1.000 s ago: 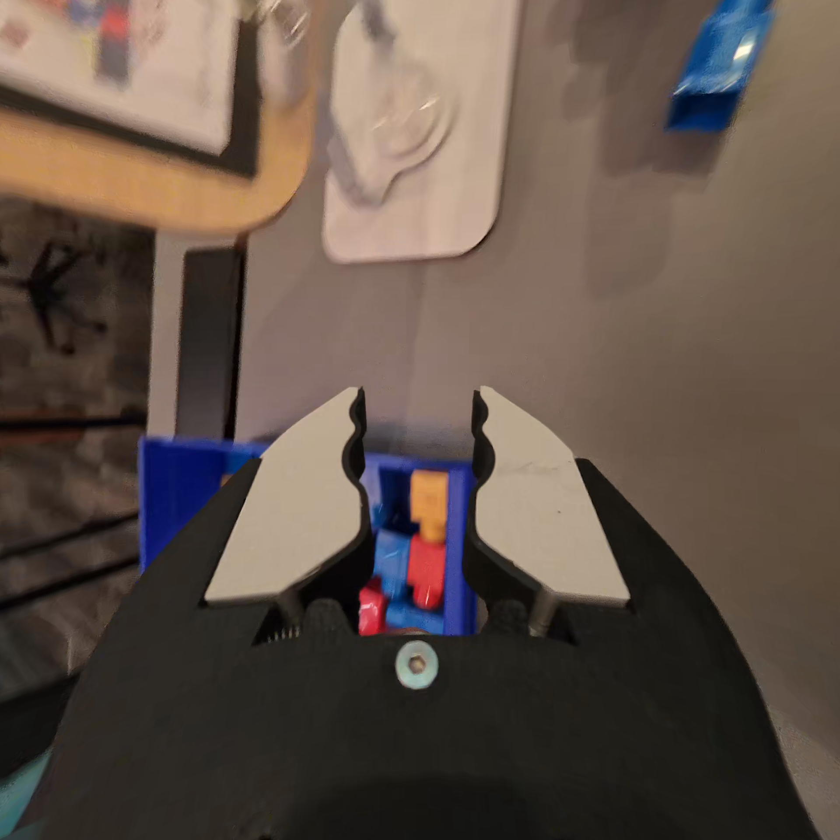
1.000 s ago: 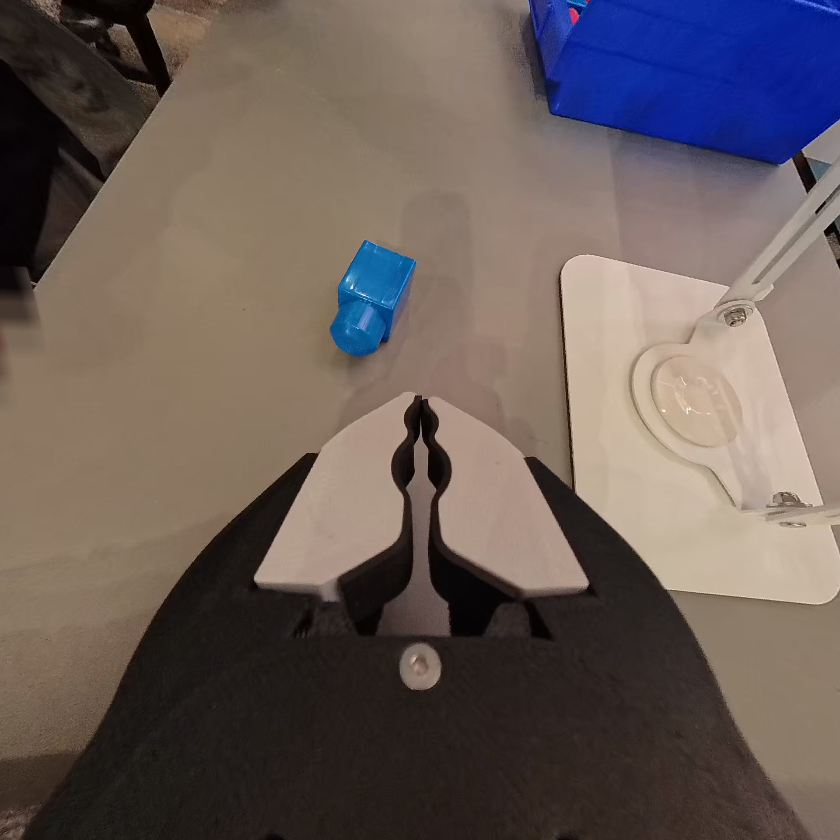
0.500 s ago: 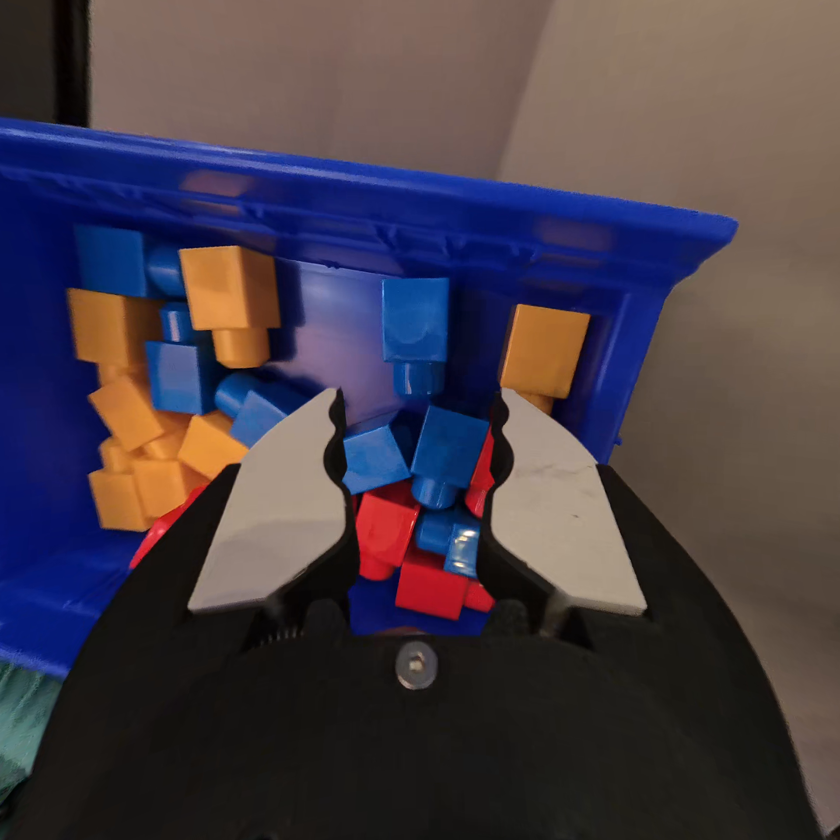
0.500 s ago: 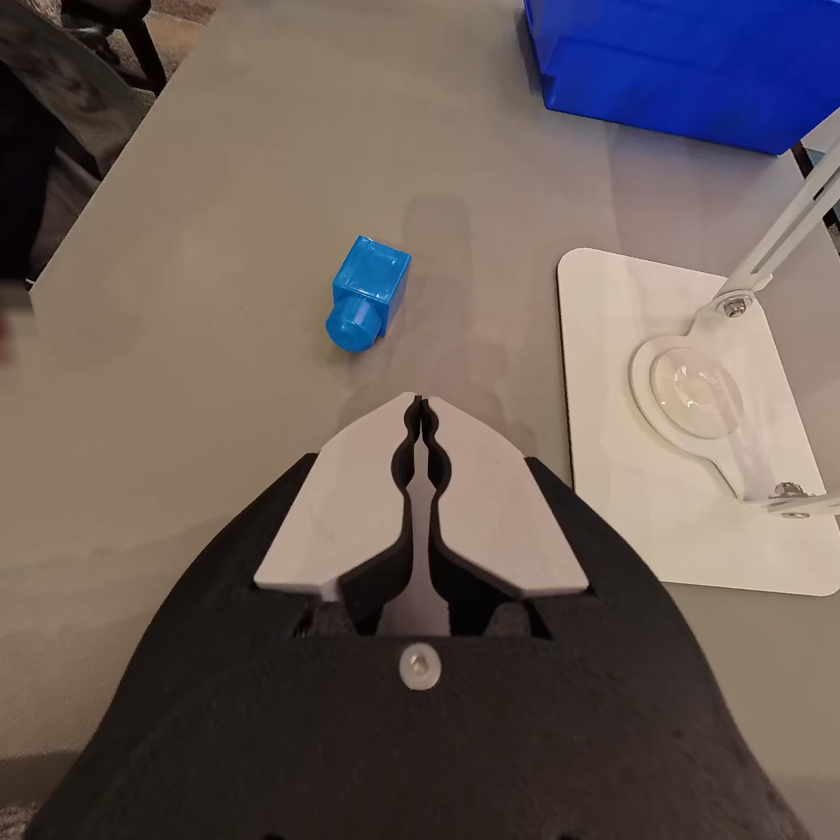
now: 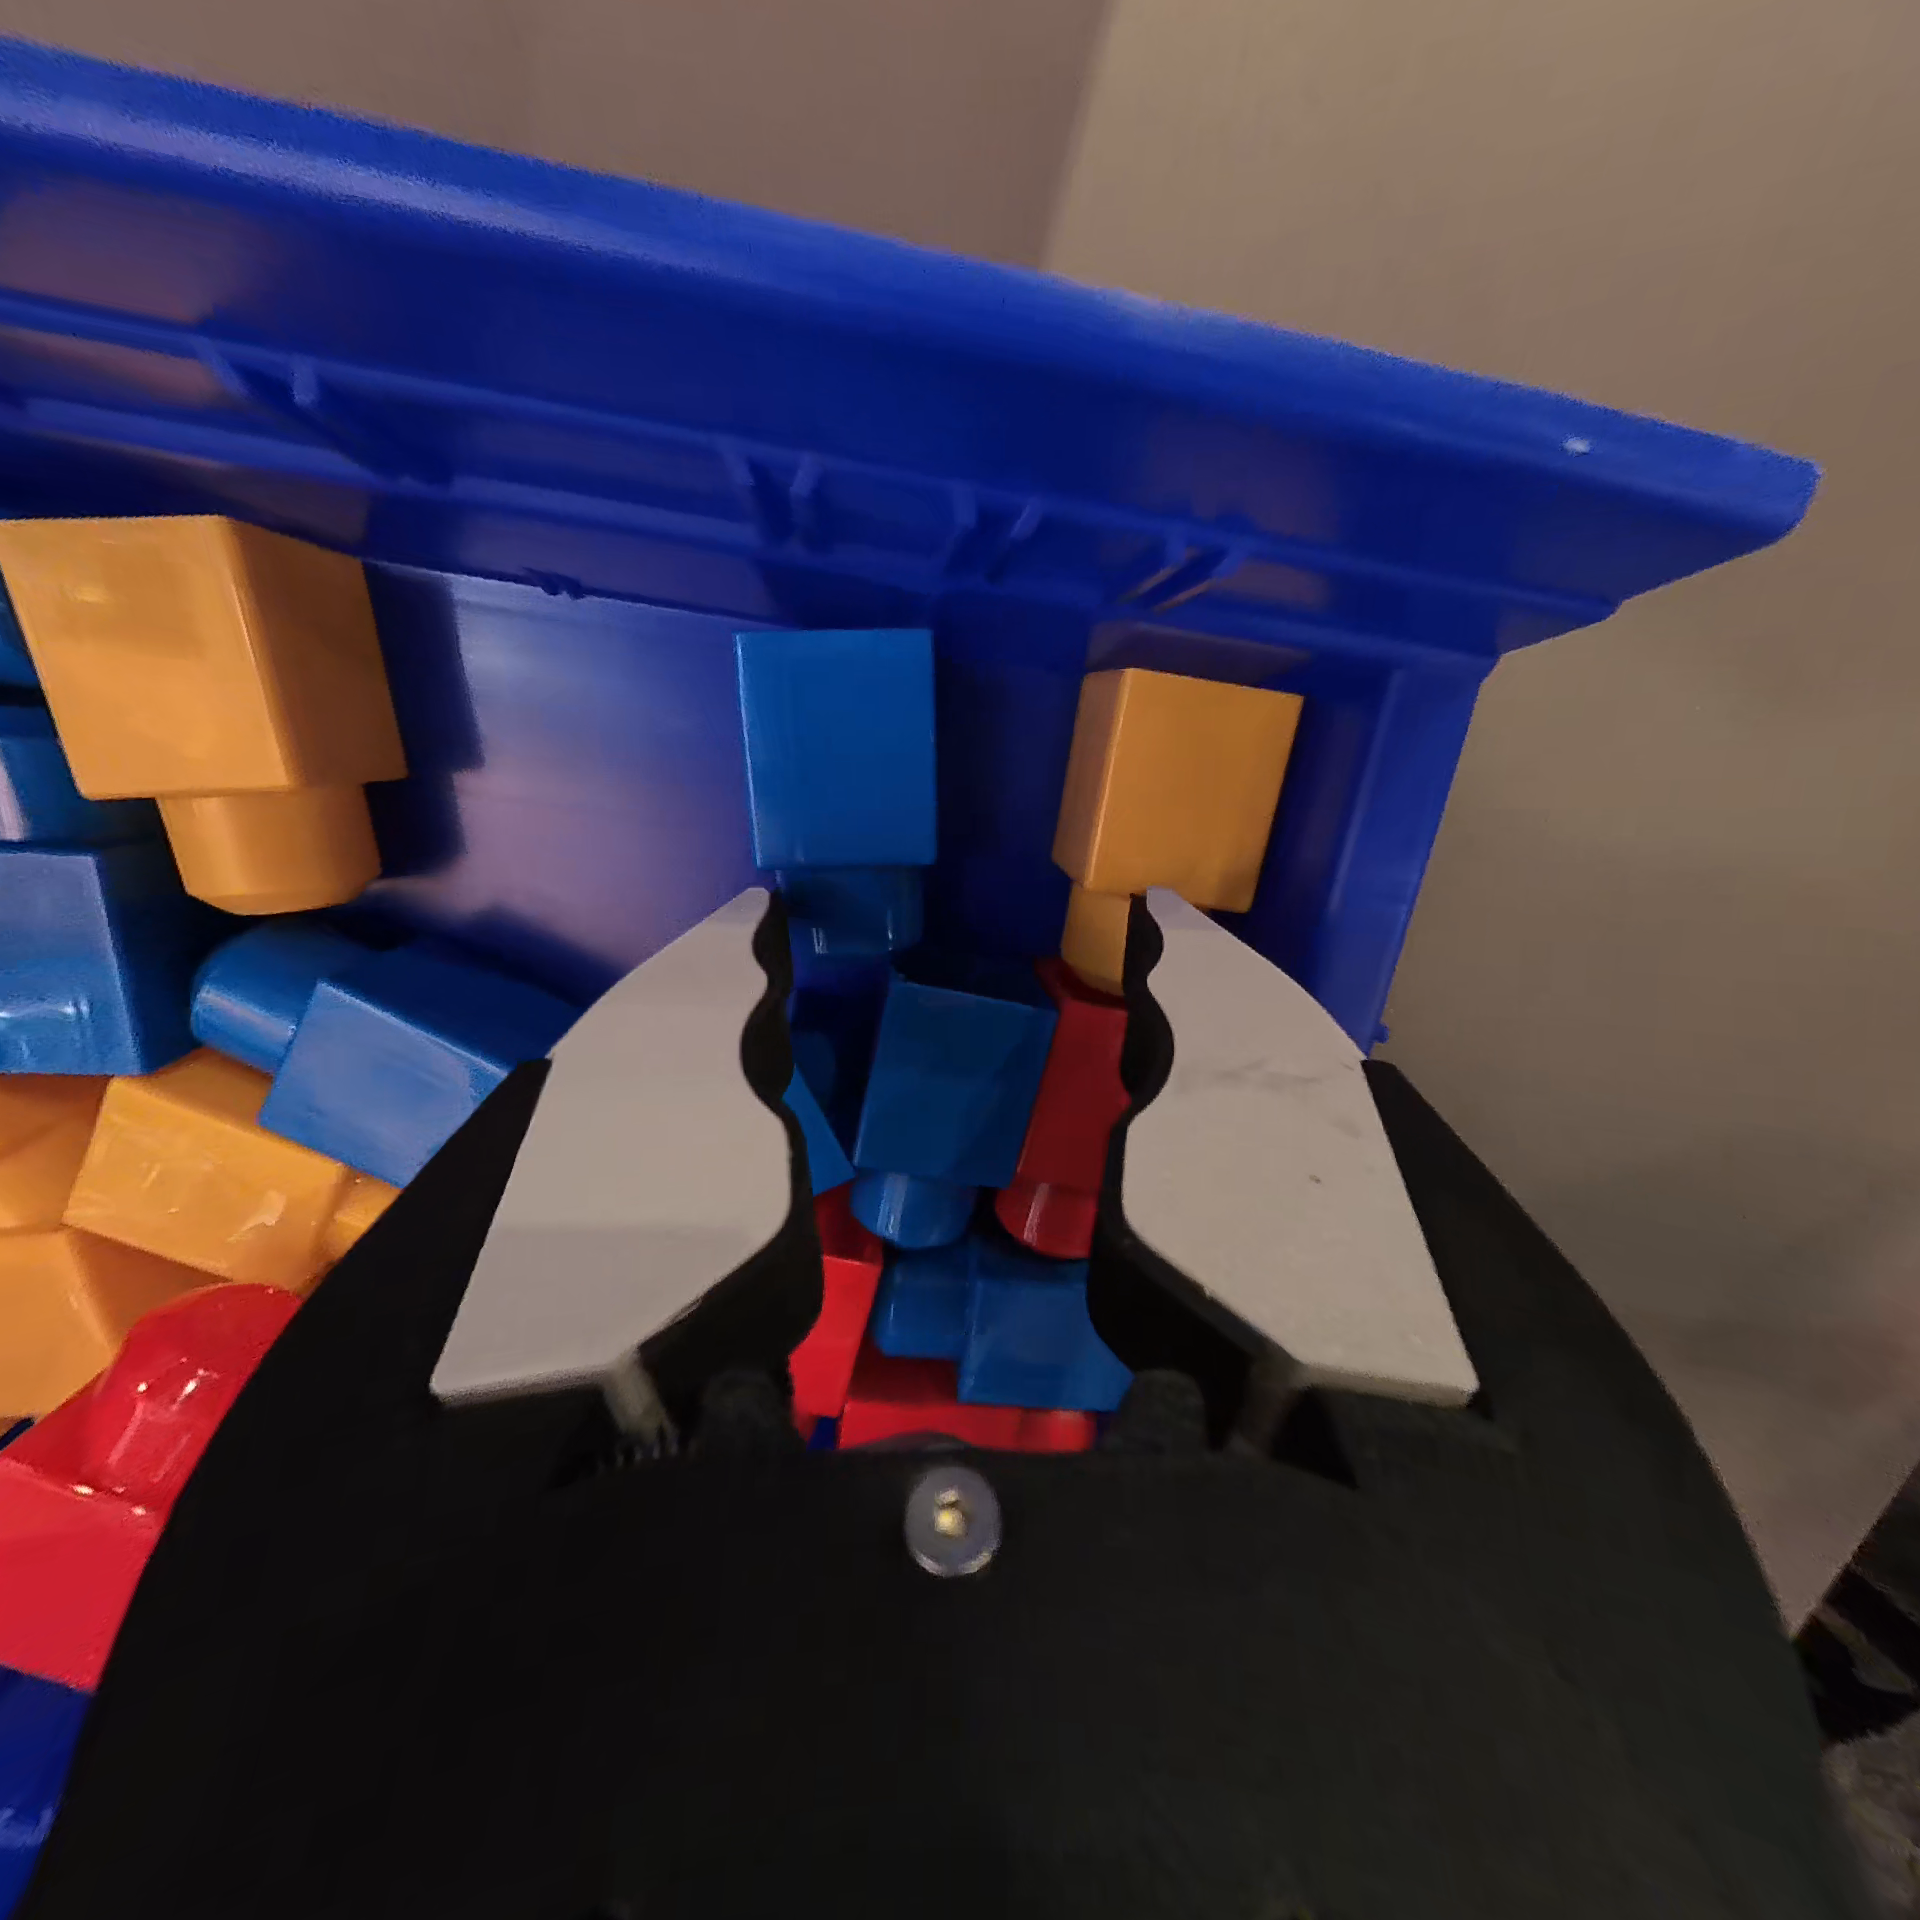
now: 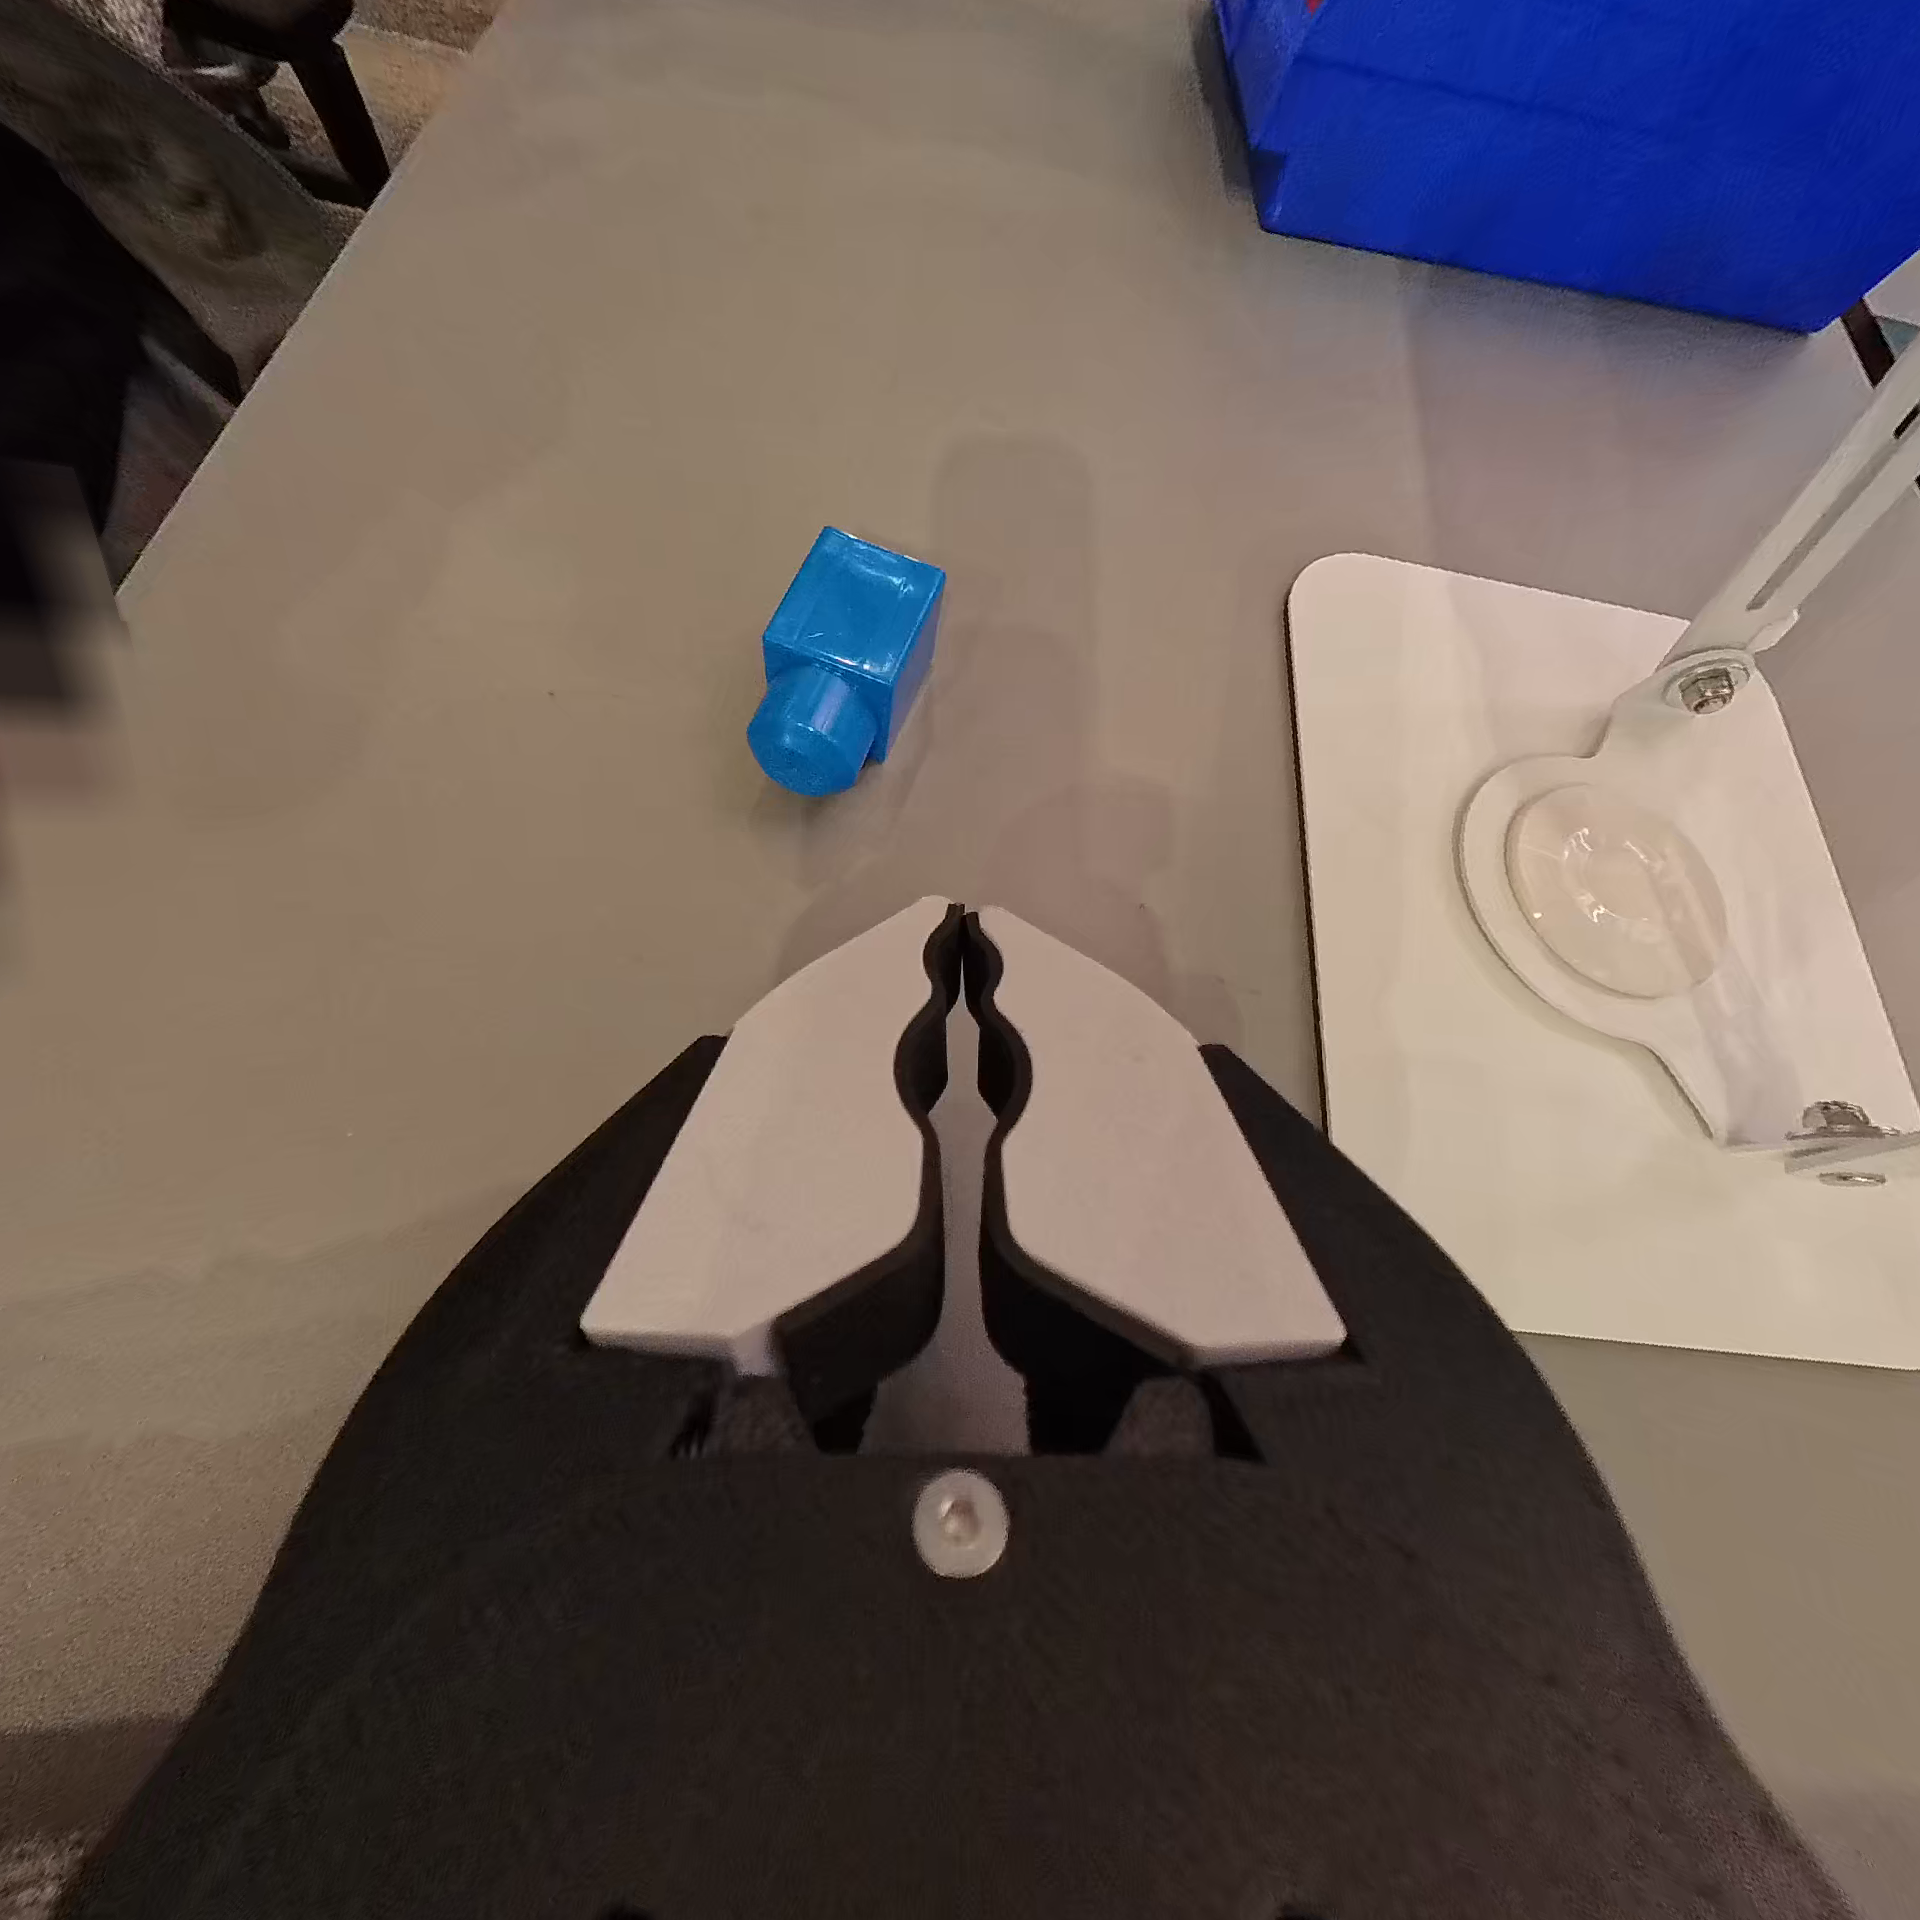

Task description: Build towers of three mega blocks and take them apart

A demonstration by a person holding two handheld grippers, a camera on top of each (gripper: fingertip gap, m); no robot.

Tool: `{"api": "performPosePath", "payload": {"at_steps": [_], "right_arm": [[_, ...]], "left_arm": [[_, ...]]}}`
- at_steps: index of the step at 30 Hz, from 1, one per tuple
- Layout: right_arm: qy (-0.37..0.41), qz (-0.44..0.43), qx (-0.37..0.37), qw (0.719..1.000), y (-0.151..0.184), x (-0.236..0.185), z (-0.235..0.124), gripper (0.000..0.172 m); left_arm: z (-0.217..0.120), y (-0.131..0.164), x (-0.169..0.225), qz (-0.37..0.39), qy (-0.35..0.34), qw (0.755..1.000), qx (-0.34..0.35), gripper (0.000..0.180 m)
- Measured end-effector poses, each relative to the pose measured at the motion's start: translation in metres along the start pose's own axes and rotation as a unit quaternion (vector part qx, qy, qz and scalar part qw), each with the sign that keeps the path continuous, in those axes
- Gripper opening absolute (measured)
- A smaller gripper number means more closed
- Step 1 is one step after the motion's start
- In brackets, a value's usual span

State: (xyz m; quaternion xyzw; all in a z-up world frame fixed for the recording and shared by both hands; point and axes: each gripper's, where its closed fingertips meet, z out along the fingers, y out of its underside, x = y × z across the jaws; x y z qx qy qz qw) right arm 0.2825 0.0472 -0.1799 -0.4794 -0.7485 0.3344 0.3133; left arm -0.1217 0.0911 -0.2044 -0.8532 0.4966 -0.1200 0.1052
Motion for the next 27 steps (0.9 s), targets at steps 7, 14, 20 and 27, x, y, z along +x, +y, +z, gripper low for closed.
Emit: {"api": "performPosePath", "payload": {"at_steps": [7, 14, 20, 27], "right_arm": [[0.0, 0.001, 0.0, 1.0, 0.001, 0.0, 0.0, 0.0], [-0.002, 0.001, -0.002, 1.0, 0.001, 0.0, 0.001, 0.0], [-0.001, 0.004, -0.003, 1.0, 0.003, 0.001, 0.001, 0.0], [-0.001, 0.004, -0.004, 1.0, 0.004, 0.001, 0.001, 0.0]], "left_arm": [[0.0, 0.013, 0.007, 0.008, 0.02, 1.0, -0.021, 0.072], [0.007, 0.02, 0.008, 0.018, 0.019, 0.999, -0.043, 0.068], [0.008, 0.019, 0.009, 0.018, 0.026, 0.999, -0.038, 0.053], [0.006, 0.02, 0.008, 0.012, 0.018, 0.999, -0.046, 0.052]]}}
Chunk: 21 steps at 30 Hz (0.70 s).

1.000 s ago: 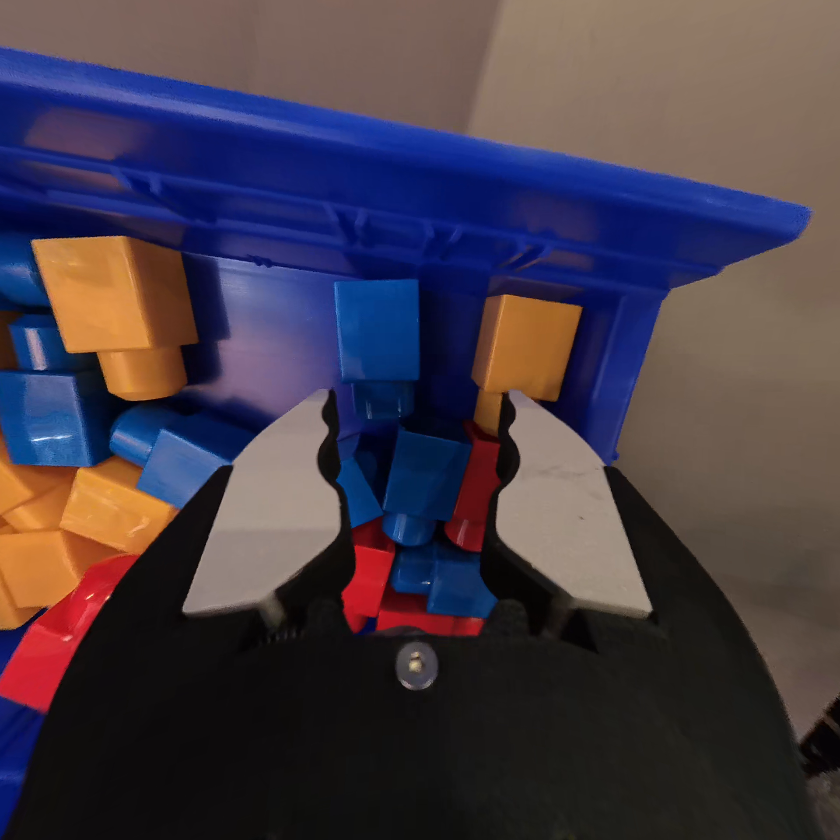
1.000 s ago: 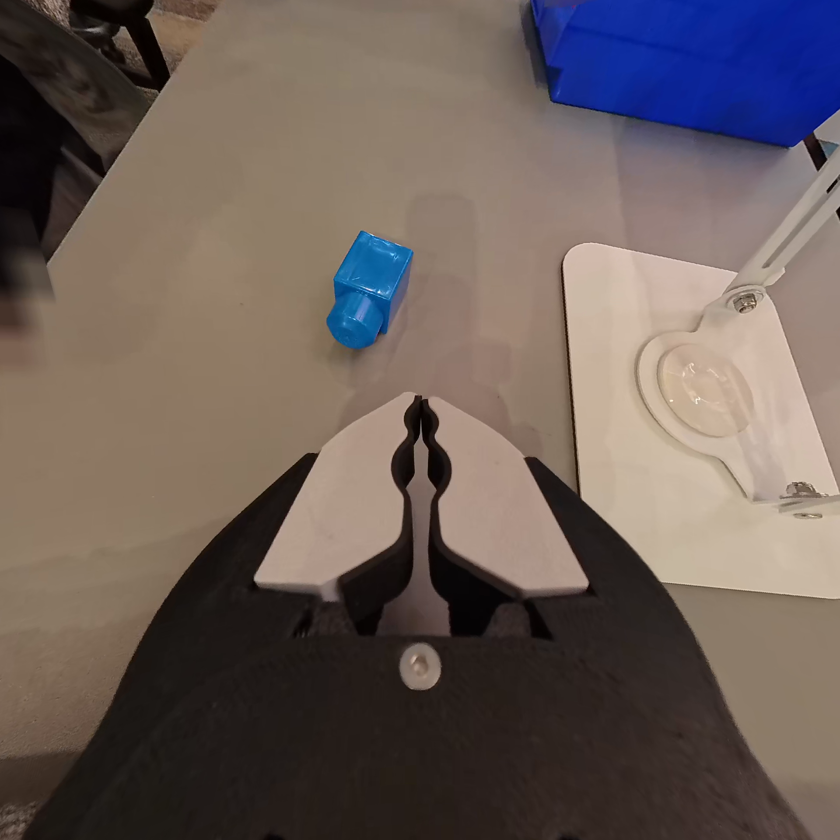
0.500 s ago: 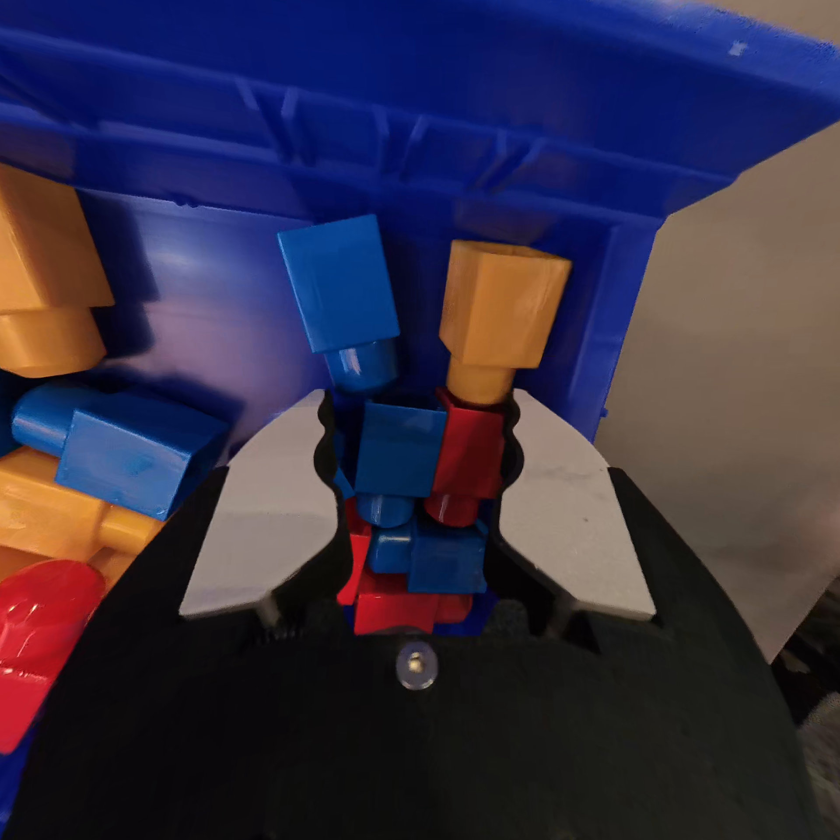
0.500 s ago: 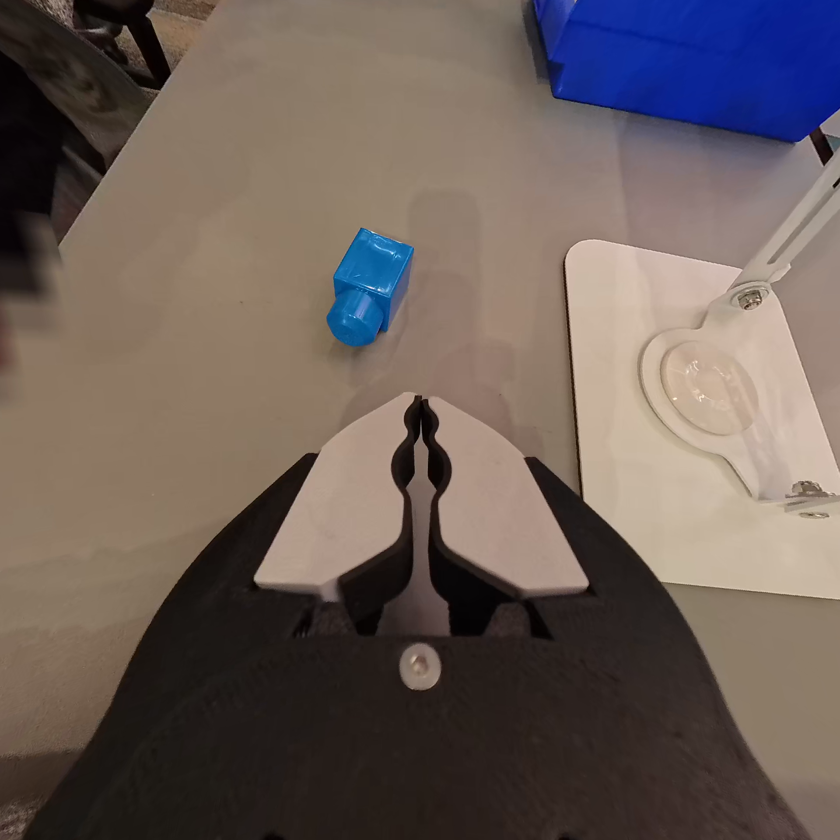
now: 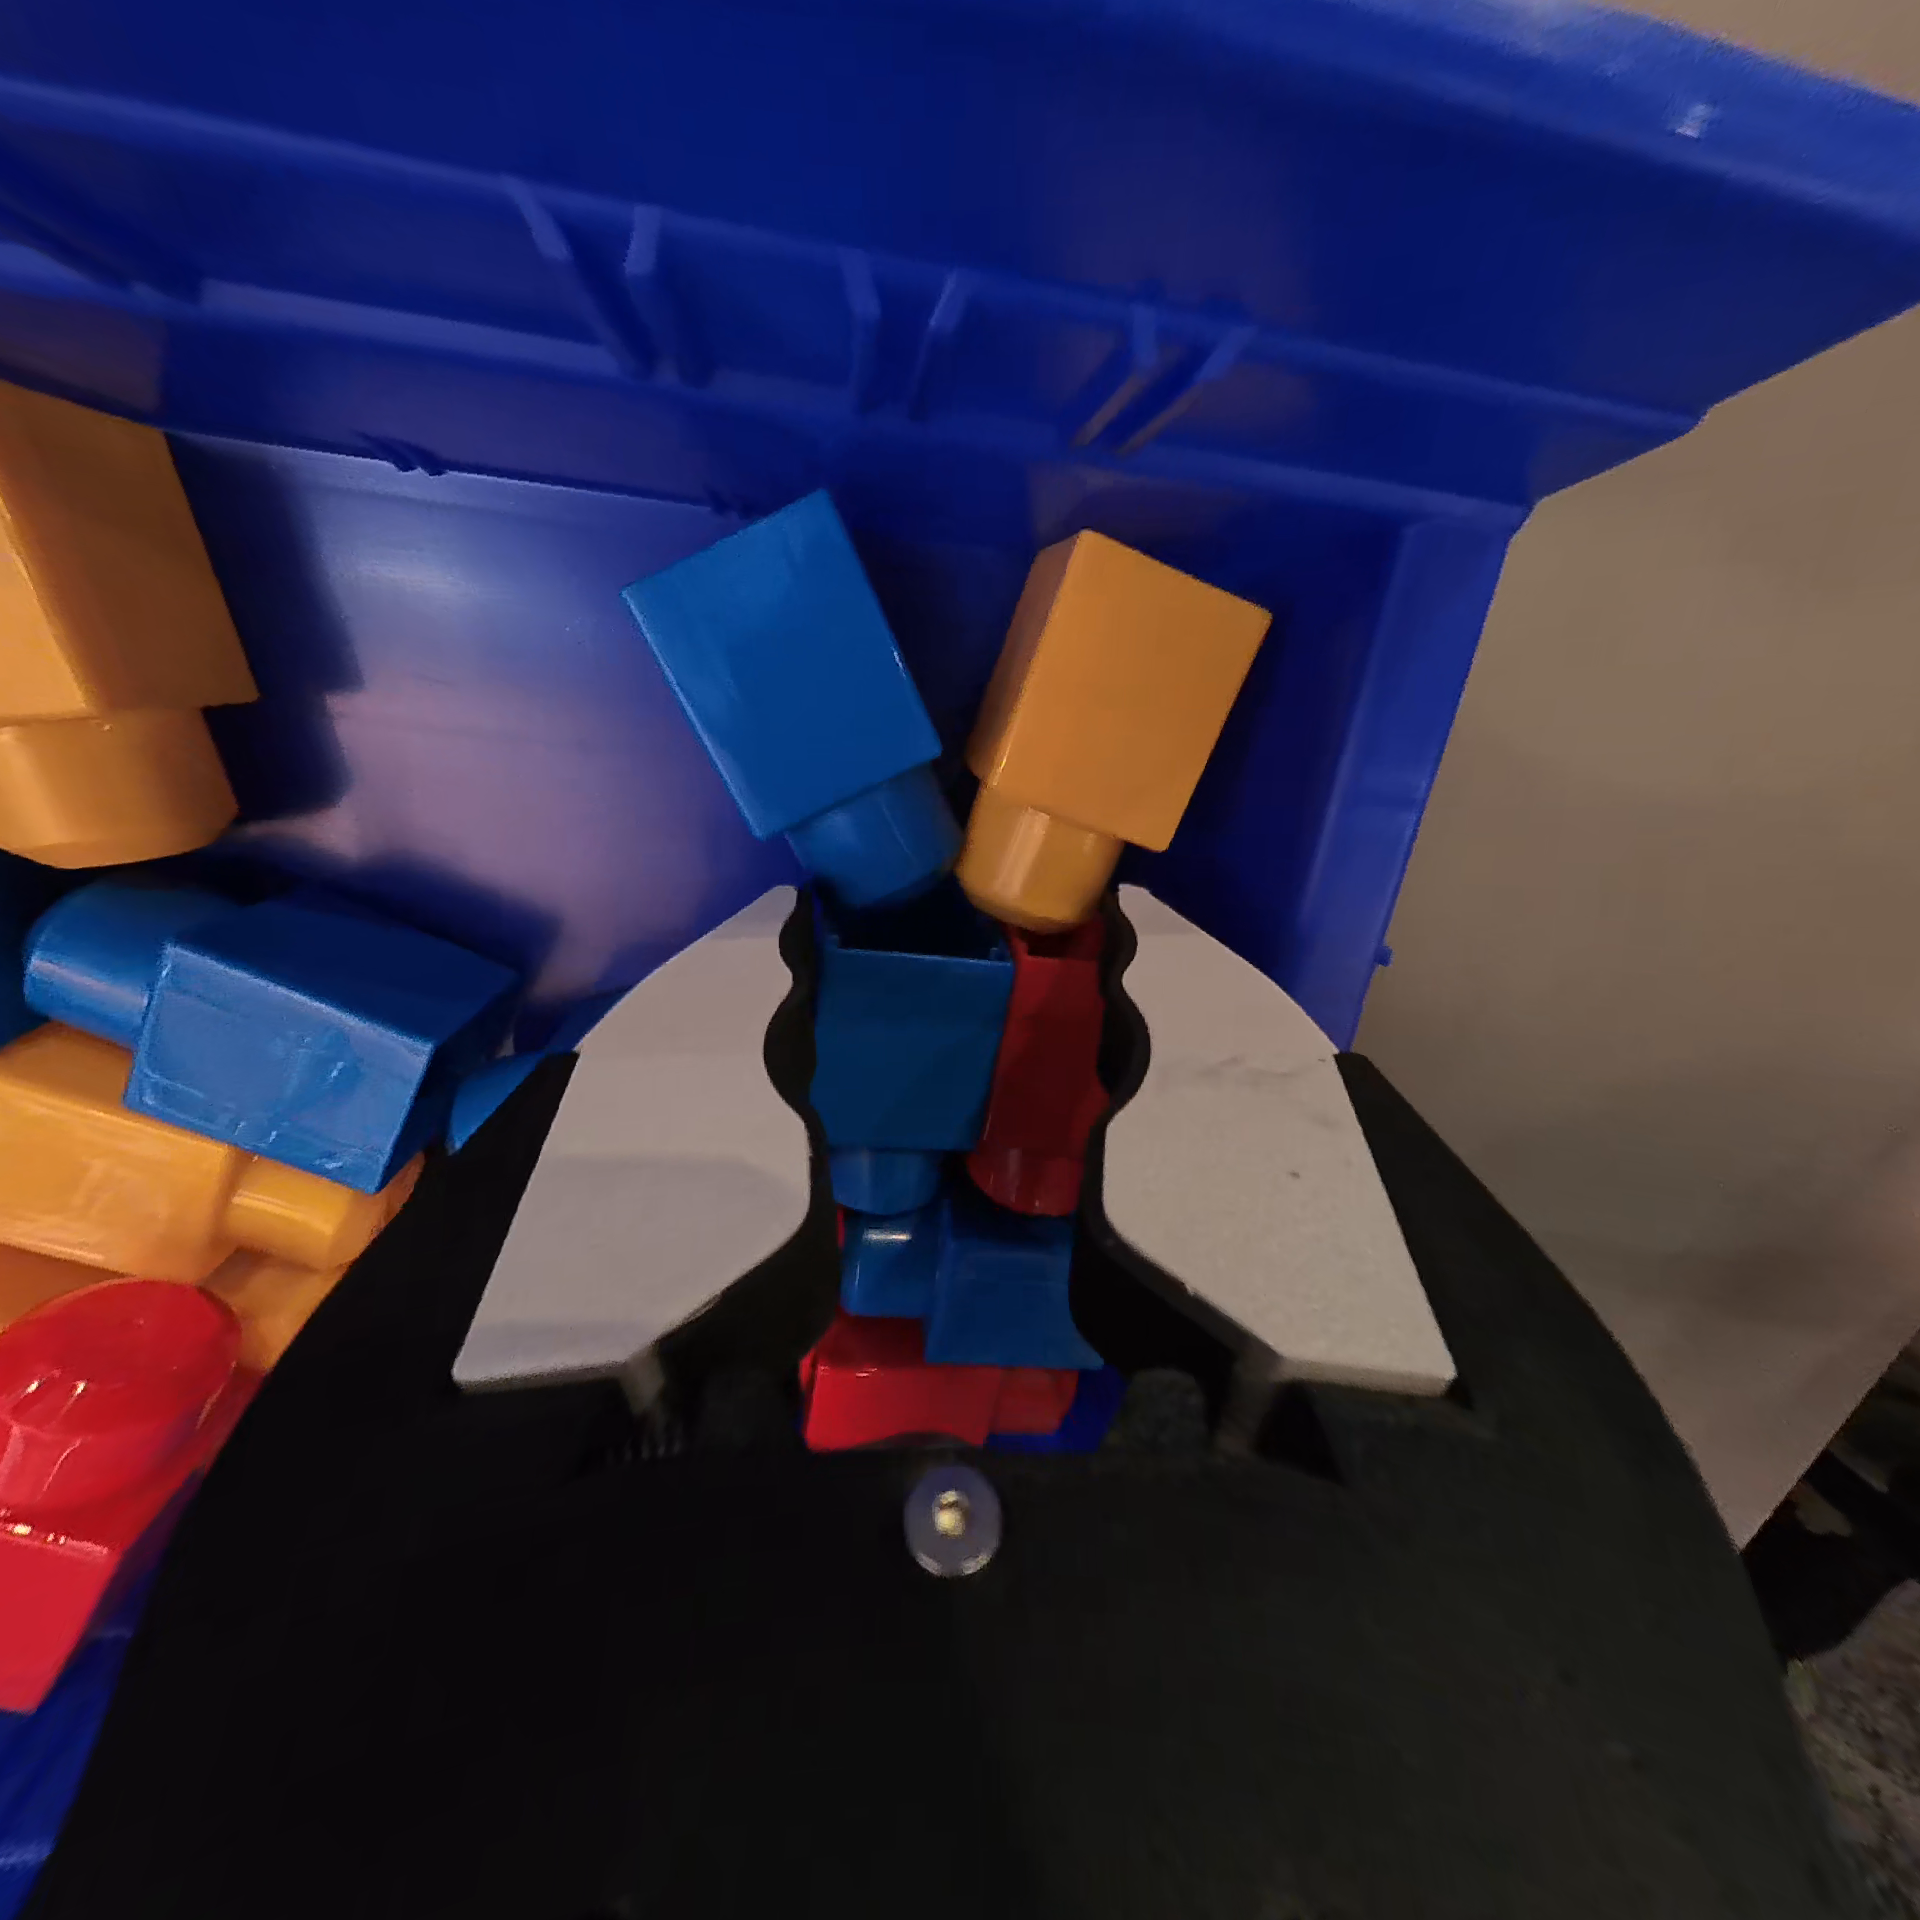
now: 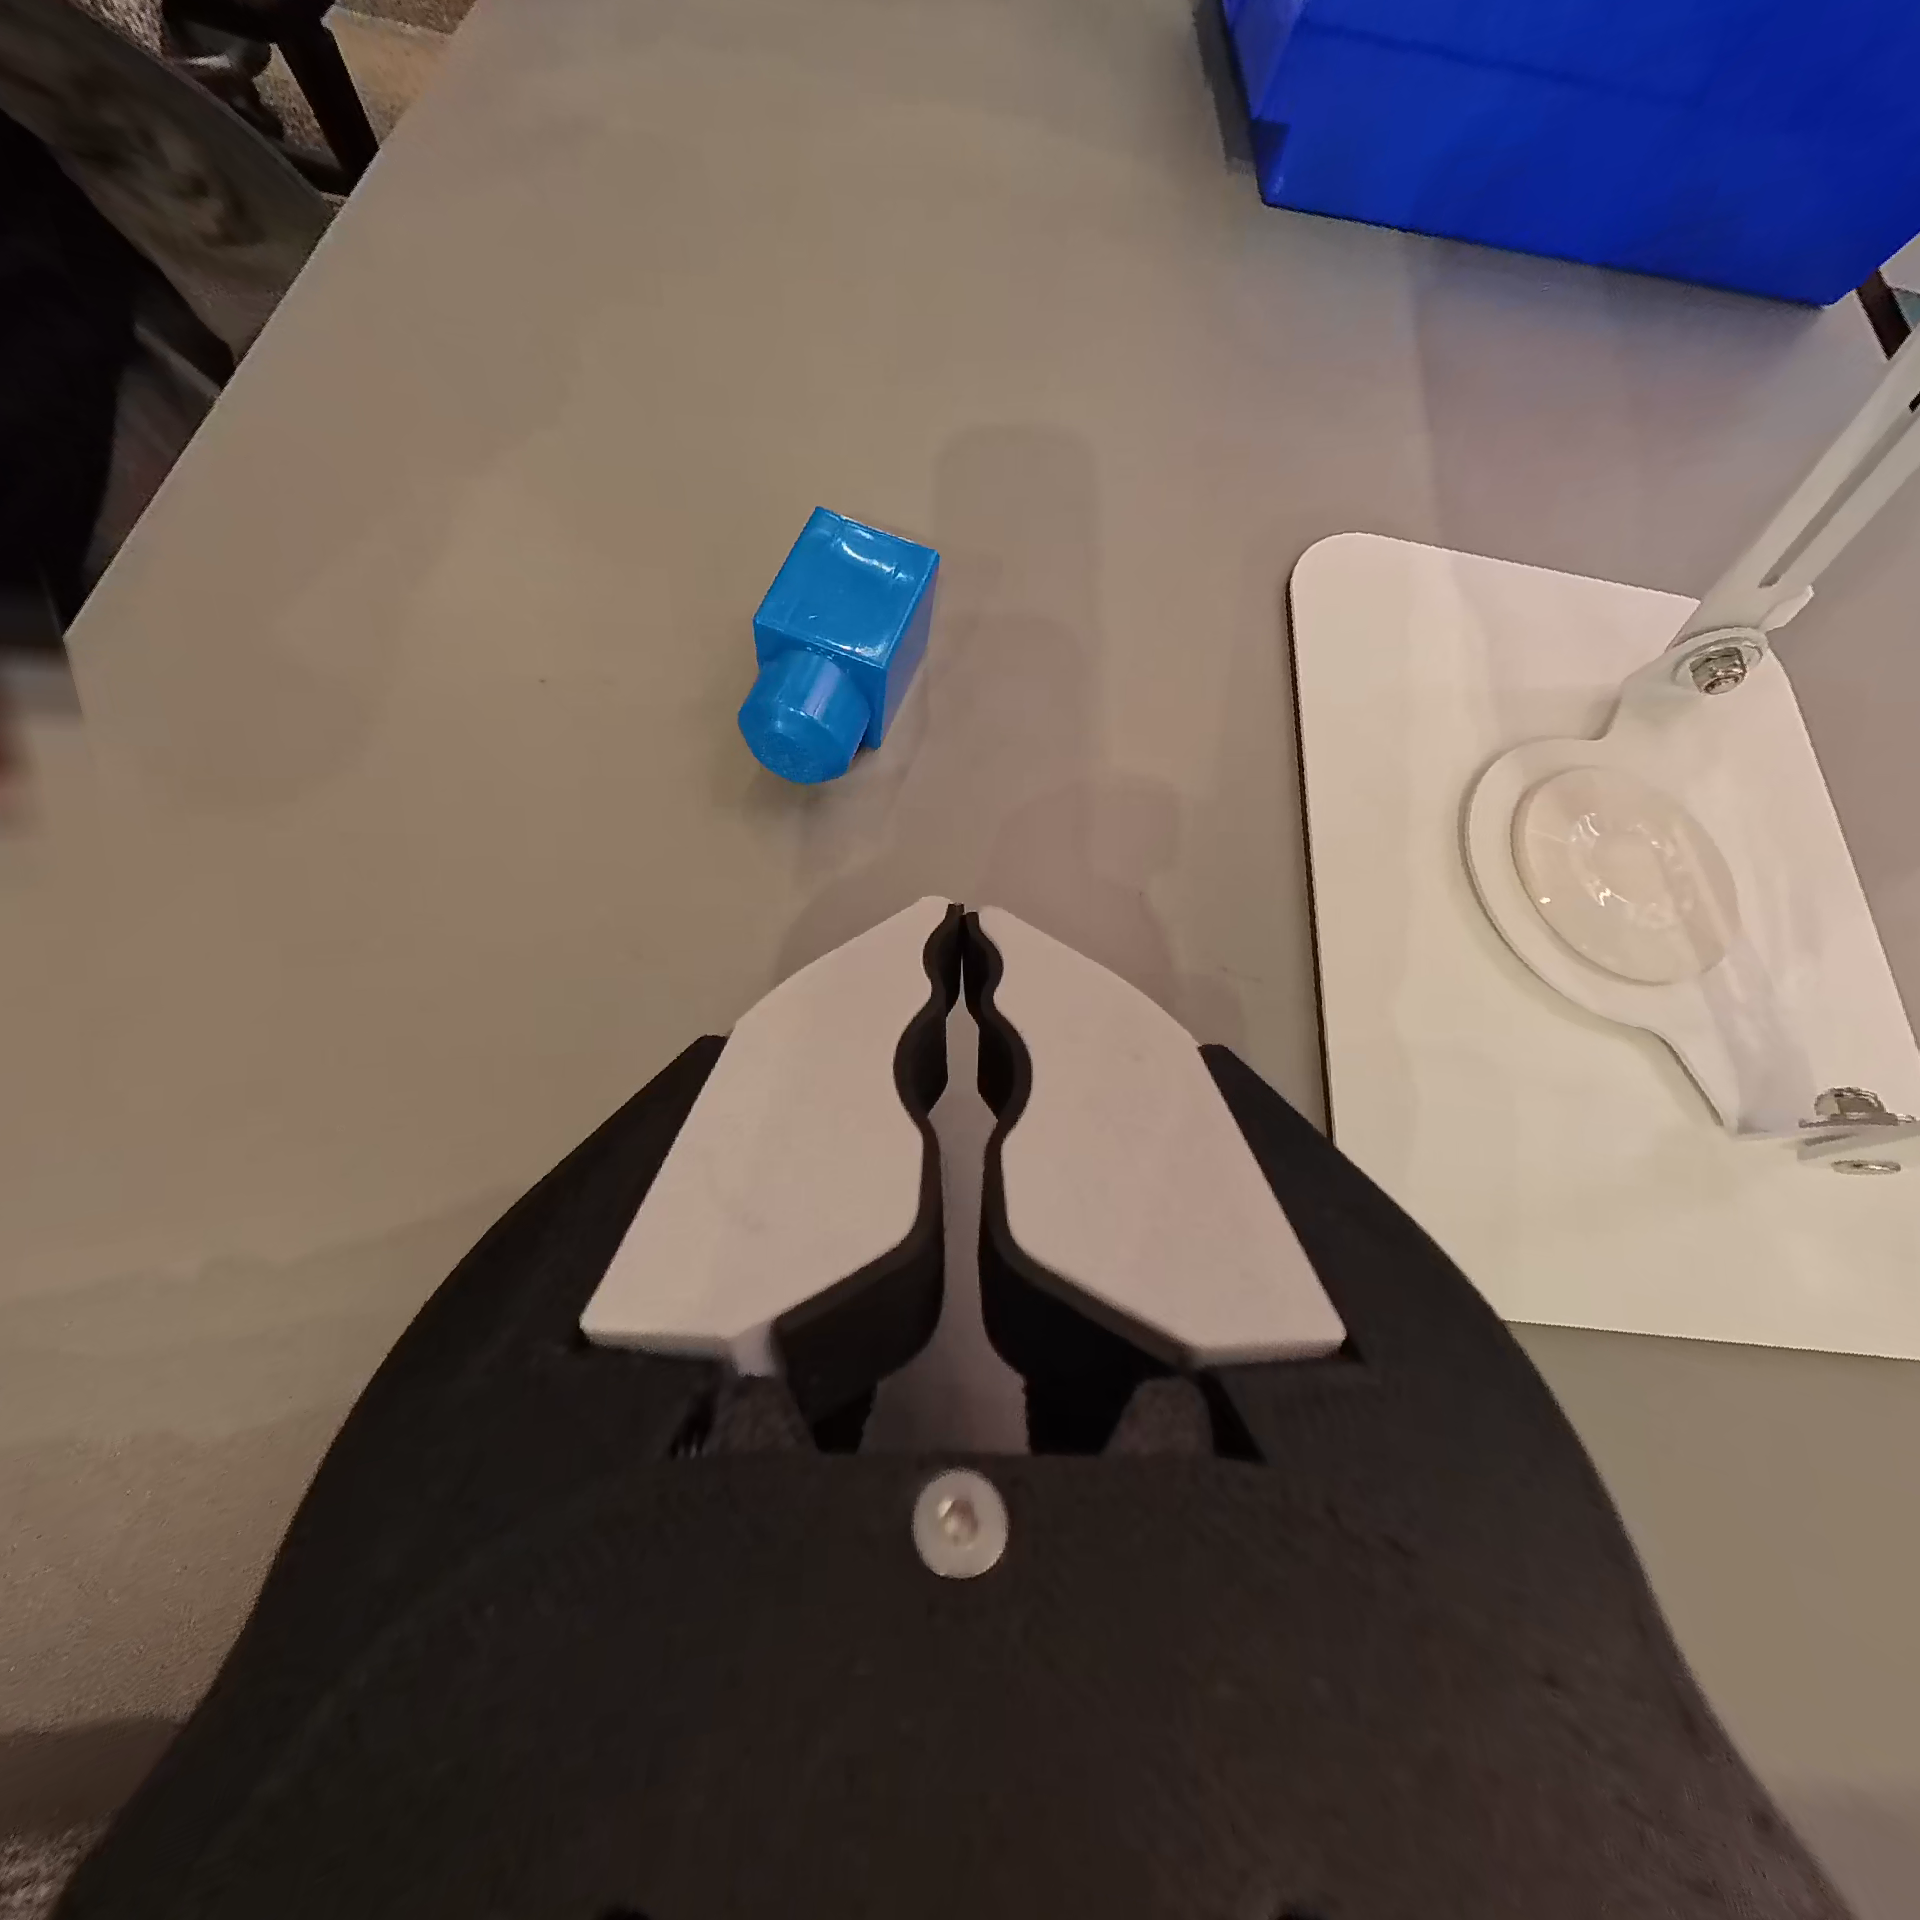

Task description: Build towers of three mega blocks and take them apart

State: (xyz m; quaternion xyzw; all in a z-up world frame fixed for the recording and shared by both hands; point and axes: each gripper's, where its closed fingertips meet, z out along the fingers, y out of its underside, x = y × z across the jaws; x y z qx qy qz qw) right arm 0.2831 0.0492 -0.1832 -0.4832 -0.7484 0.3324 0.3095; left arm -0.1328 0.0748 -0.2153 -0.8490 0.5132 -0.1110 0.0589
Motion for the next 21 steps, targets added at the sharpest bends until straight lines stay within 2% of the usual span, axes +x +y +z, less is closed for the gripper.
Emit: {"api": "performPosePath", "payload": {"at_steps": [3, 6, 10, 13, 15, 21], "right_arm": [[0.001, -0.001, 0.001, 1.0, -0.001, 0.0, -0.001, 0.0], [-0.001, -0.002, 0.001, 1.0, -0.001, -0.001, 0.0, 0.0], [-0.001, -0.003, -0.001, 1.0, 0.0, -0.001, 0.0, 0.0], [0.0, -0.002, 0.001, 1.0, -0.001, 0.0, -0.001, 0.0], [0.0, -0.002, 0.001, 1.0, -0.001, 0.0, -0.001, 0.0], [-0.003, -0.002, 0.0, 1.0, 0.0, -0.001, 0.0, 0.0]], "left_arm": [[-0.006, 0.002, -0.002, -0.006, -0.009, 1.0, 0.001, 0.052], [-0.006, 0.012, -0.002, -0.005, -0.012, 0.999, -0.03, 0.051], [-0.008, 0.012, -0.001, -0.004, -0.006, 0.999, -0.031, 0.04], [-0.014, 0.011, -0.008, 0.006, -0.032, 0.999, -0.026, 0.017], [-0.016, 0.01, -0.007, 0.007, -0.025, 0.999, -0.018, 0.003], [-0.015, 0.014, -0.007, 0.007, -0.03, 0.999, -0.03, 0.002]]}}
